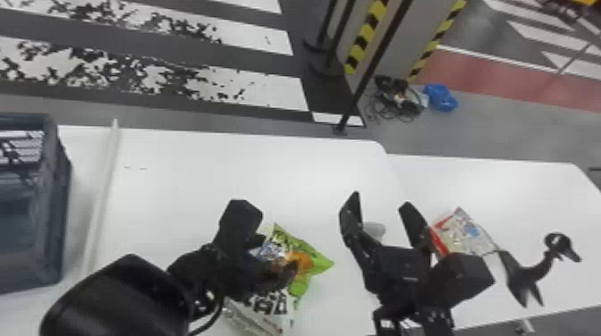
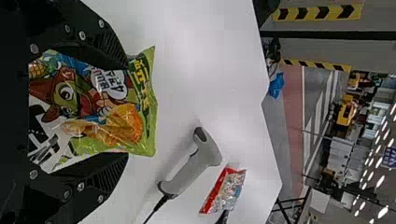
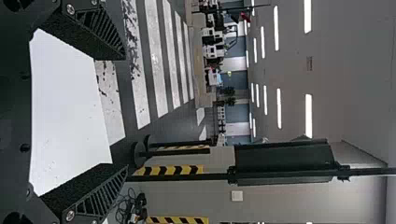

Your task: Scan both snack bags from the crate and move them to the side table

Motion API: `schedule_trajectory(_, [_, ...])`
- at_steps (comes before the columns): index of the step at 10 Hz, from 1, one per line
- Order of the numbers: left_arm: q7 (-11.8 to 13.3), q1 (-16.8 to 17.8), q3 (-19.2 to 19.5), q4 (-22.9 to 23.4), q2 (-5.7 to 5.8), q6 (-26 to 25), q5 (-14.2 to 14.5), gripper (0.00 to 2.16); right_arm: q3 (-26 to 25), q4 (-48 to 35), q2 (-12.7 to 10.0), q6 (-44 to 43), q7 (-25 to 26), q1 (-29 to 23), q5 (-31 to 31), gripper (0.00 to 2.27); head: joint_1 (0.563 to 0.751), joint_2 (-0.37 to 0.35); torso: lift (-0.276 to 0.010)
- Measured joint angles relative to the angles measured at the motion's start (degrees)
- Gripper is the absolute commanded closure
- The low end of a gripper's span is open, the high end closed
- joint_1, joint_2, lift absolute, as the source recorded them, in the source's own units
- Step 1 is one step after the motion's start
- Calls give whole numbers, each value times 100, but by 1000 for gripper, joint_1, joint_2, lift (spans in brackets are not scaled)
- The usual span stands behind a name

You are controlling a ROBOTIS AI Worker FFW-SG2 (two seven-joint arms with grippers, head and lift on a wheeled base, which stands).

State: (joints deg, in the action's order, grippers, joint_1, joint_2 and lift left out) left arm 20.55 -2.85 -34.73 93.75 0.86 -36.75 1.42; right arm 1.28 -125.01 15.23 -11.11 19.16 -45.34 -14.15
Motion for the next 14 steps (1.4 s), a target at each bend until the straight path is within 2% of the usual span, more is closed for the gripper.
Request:
schedule_trajectory(2, [-39,-413,599,718,243,-38,33,33,-5,-11,23,0,0,14,0,107,695,-350,-29])
schedule_trajectory(4, [-103,-772,1155,1321,556,-90,106,33,-43,-9,71,0,-17,57,-69,107,695,-350,-29])
schedule_trajectory(5, [-291,-962,1424,1621,654,-71,148,33,-73,-2,95,10,-29,90,-126,107,695,-350,-29])
schedule_trajectory(6, [-594,-1113,1636,1858,709,25,169,33,-88,20,108,19,-82,114,-144,103,695,-350,-29])
schedule_trajectory(7, [-742,-1225,1818,1984,730,148,182,36,-91,43,111,28,-112,129,-131,73,695,-346,-29])
schedule_trajectory(9, [-1169,-1655,2295,2203,739,1012,287,63,-112,120,99,60,-690,147,-144,97,695,-269,-29])
schedule_trajectory(10, [-1314,-1980,2577,2393,736,1674,385,66,-144,202,84,84,-942,149,-201,97,695,-225,-29])
schedule_trajectory(12, [-1321,-2565,3293,2928,812,2231,714,70,-221,351,59,414,-1278,213,-596,97,695,-132,-29])
schedule_trajectory(14, [-1174,-3059,4024,3286,952,2516,1245,70,-177,413,-37,489,-1275,229,-487,97,695,-62,-29])
